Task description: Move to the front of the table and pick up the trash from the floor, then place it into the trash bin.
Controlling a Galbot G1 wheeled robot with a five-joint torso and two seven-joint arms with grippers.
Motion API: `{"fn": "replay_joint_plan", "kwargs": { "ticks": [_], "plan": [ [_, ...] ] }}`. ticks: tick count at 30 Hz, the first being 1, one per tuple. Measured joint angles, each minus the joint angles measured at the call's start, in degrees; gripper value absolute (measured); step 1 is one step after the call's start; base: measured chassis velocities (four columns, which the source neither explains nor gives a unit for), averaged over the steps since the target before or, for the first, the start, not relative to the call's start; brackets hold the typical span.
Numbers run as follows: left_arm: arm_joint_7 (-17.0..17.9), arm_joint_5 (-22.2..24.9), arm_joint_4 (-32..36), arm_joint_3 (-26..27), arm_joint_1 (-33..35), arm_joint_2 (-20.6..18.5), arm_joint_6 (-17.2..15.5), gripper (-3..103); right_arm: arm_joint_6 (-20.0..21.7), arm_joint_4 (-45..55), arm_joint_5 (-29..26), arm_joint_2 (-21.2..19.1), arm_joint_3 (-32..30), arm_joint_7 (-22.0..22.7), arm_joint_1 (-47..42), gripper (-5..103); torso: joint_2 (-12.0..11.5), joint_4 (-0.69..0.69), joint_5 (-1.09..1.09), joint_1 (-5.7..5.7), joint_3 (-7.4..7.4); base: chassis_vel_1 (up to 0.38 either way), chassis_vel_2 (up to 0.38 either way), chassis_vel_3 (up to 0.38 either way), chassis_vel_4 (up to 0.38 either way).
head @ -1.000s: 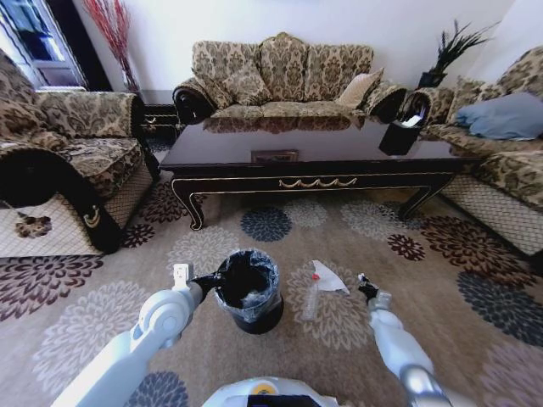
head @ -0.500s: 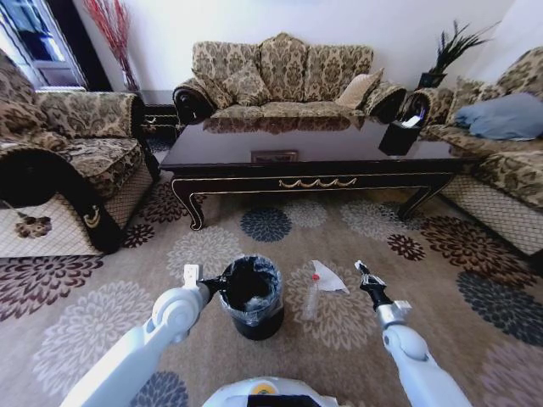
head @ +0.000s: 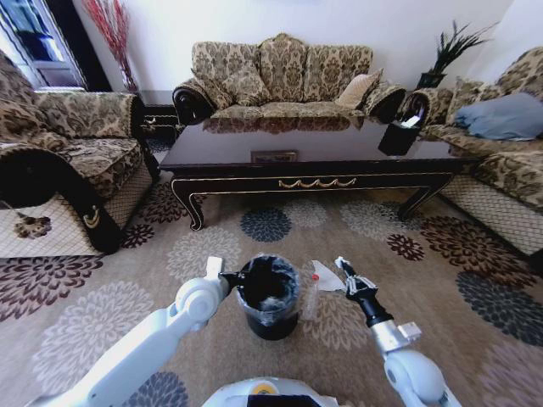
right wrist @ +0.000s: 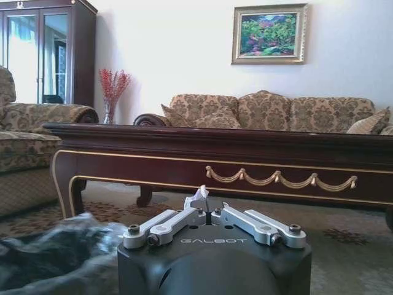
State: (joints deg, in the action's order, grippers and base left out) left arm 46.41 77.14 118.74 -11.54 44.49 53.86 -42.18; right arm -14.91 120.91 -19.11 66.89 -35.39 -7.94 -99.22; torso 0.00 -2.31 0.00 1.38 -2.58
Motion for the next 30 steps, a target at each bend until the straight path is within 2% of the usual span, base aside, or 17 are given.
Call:
{"fn": "replay_joint_plan", "kwargs": {
  "ticks": [2, 5, 8, 14, 19, 23, 24, 26, 28, 30],
  "plan": [
    [0.36, 0.65, -1.11, -2.05, -2.03, 0.72, 0.0, 5, -0.22, 0.88, 0.71, 0.21, 1.05, 0.04, -0.59, 0, 0.0, 0.0, 0.0, 0.0, 0.0, 0.0, 0.0, 0.0, 0.0],
    [1.74, 1.81, -4.44, -7.9, -7.65, 3.25, 0.0, 5, -0.57, 2.16, 2.22, -0.31, 3.33, 0.14, -1.42, 0, 0.0, 0.01, 0.01, 0.0, -0.01, 0.0, 0.0, 0.0, 0.0],
    [2.63, 2.43, -6.32, -10.19, -9.89, 5.04, 0.0, 5, -1.09, 2.22, 3.54, -0.5, 4.68, 0.14, -1.83, 0, 0.0, -0.01, 0.01, 0.01, -0.01, 0.0, 0.0, 0.0, 0.0],
    [3.86, 2.85, -7.95, -12.75, -12.37, 7.27, -0.01, 5, -1.43, 2.58, 6.09, -0.71, 7.28, 0.1, -2.73, 0, 0.0, 0.01, 0.01, 0.01, -0.01, 0.0, 0.0, 0.0, 0.0],
    [4.11, 2.98, -7.88, -13.33, -12.75, 7.32, 0.0, 5, -1.55, 2.59, 6.54, -0.93, 7.47, -0.36, -3.26, -2, 0.0, 0.01, 0.01, 0.0, -0.01, 0.0, 0.0, 0.0, 0.0],
    [4.43, 3.01, -7.05, -13.36, -12.41, 6.83, 0.0, 5, -1.75, 2.1, 6.75, -1.09, 7.59, -0.68, -3.39, 20, 0.0, 0.01, 0.0, 0.0, -0.01, 0.0, 0.0, 0.0, 0.0],
    [4.43, 3.01, -7.05, -13.36, -12.41, 6.83, 0.0, 5, -1.75, 2.1, 6.75, -1.09, 7.59, -0.68, -3.39, 20, 0.0, 0.01, 0.0, 0.0, -0.01, 0.0, 0.0, 0.0, 0.0],
    [4.65, 3.11, -6.63, -13.36, -12.23, 6.67, 0.0, 5, -1.75, 1.84, 6.58, -1.12, 7.6, -0.65, -3.2, 30, 0.0, 0.0, 0.0, 0.0, -0.01, 0.0, 0.0, 0.0, 0.0],
    [4.76, 3.16, -6.51, -13.36, -12.21, 6.63, 0.0, 5, -1.75, 1.69, 6.48, -1.19, 7.6, -0.63, -3.08, 30, 0.0, 0.01, 0.0, 0.0, -0.01, 0.0, 0.0, 0.0, 0.0],
    [5.06, 3.36, -6.29, -13.36, -12.21, 6.47, 0.0, 5, -1.75, 1.41, 6.28, -1.35, 7.58, -0.58, -2.88, 41, 0.0, 0.01, 0.0, 0.0, -0.01, 0.0, 0.0, 0.0, 0.0]
  ]
}}
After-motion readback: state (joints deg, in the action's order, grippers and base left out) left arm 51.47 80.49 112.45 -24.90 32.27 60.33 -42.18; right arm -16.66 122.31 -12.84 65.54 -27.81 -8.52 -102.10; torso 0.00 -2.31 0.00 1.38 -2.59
